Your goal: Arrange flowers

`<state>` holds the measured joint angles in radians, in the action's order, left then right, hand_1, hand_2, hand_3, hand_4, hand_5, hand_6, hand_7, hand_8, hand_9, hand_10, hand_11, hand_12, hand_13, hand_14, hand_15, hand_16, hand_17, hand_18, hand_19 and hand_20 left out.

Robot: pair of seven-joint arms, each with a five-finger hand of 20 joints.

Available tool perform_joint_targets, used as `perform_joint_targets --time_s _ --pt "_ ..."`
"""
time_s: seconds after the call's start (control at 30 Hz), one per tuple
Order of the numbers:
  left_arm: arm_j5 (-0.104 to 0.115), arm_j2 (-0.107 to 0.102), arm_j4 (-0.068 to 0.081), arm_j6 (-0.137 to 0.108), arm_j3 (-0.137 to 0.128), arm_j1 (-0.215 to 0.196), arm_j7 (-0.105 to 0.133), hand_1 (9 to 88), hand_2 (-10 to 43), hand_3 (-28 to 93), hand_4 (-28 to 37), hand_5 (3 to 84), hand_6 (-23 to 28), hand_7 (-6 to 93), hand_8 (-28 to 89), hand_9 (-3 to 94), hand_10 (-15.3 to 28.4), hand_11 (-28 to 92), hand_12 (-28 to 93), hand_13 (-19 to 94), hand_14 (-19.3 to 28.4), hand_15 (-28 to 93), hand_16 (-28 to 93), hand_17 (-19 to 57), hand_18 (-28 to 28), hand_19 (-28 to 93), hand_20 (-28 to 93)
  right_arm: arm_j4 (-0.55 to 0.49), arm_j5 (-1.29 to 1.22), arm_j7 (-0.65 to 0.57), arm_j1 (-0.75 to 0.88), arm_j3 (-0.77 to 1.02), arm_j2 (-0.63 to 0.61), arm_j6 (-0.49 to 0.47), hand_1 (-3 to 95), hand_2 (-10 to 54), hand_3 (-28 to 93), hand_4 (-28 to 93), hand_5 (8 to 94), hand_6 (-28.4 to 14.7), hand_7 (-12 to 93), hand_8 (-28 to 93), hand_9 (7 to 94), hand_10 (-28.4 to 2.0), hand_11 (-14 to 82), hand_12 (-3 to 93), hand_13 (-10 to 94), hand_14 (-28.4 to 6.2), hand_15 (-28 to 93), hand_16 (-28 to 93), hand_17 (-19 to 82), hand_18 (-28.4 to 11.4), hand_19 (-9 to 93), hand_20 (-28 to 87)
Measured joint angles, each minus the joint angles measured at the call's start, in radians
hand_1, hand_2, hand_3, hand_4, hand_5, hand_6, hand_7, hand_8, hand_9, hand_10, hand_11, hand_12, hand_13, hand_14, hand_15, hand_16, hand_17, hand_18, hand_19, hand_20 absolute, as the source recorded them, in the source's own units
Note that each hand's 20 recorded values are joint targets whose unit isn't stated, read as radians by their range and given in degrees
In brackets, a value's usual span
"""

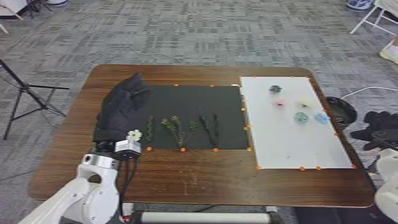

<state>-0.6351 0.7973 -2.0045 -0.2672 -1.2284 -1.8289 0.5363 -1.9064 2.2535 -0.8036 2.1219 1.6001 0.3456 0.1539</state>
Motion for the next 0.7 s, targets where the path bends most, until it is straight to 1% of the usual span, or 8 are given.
perform_joint_targets --time_s 0.1,0.17,0.23,0.4,0.53,0.7 --pt "0.0 0.0 -0.001 -0.002 0.0 -0.001 0.0 29.2 -3.5 70 -22.8 31.7 1.9 24.3 -10 26.6 12.0 29 20 24 14.4 38 5 -8.2 20.0 41 18 0.015 0.01 -0.014 -0.011 -0.042 -0.141 0.03 26.4 -9.5 82 -28 46.1 -4.4 31 -12 42.6 -13.9 40.7 31.0 37 -13.2 71 21 15 -20.9 69 46" --pt "0.0 0.0 -0.001 -0.004 -0.003 -0.003 0.0 29.3 -3.4 70 -22.8 31.7 1.9 24.3 -10 26.6 12.0 29 20 24 14.4 38 5 -8.2 20.0 41 18 0.019 0.016 -0.007 -0.063 -0.134 -0.216 0.062 27.3 -9.5 80 -28 46.7 -4.3 30 -12 43.0 -13.6 41.6 31.0 38 -13.1 71 22 15 -20.8 70 46" --pt "0.0 0.0 -0.002 -0.008 -0.009 -0.007 0.0 29.3 -3.4 70 -22.8 31.7 1.9 24.3 -10 26.5 12.1 29 20 24 14.3 38 5 -8.2 20.0 41 18 0.02 0.019 0.007 -0.145 -0.248 -0.253 0.079 28.0 -9.5 78 -28 47.6 -4.1 31 -12 44.1 -13.3 42.0 30.7 39 -12.7 71 22 15 -20.5 70 46" --pt "0.004 0.001 -0.005 -0.021 -0.029 -0.024 0.002 29.3 -3.5 70 -22.8 31.7 1.9 24.4 -10 26.6 12.1 29 20 24 14.4 38 5 -8.2 20.0 41 18 0.051 0.02 0.042 -0.352 -0.489 -0.224 0.084 30.1 -9.5 76 -28 48.9 -3.8 31 -12 46.3 -13.1 42.8 30.4 41 -12.5 72 22 17 -20.1 71 46" --pt "0.006 0.001 -0.006 -0.027 -0.036 -0.032 0.003 29.3 -3.5 70 -22.9 31.8 1.9 24.4 -10 26.6 12.1 29 20 24 14.4 38 5 -8.2 20.0 41 18 0.088 0.016 0.043 -0.518 -0.657 -0.173 0.09 30.2 -9.5 76 -28 48.9 -3.8 31 -13 46.8 -13.1 43.1 30.5 42 -12.3 73 23 18 -19.6 71 47" --pt "0.007 0.001 -0.007 -0.028 -0.038 -0.035 0.004 29.2 -3.5 70 -22.8 31.8 1.9 24.5 -10 26.6 12.1 29 21 24 14.4 38 5 -8.1 20.0 41 18 0.094 0.016 0.043 -0.63 -0.704 -0.14 0.121 29.6 -9.5 77 -28 48.1 -4.3 31 -12 46.2 -13.4 43.6 31.0 44 -12.1 73 23 21 -19.2 74 47"
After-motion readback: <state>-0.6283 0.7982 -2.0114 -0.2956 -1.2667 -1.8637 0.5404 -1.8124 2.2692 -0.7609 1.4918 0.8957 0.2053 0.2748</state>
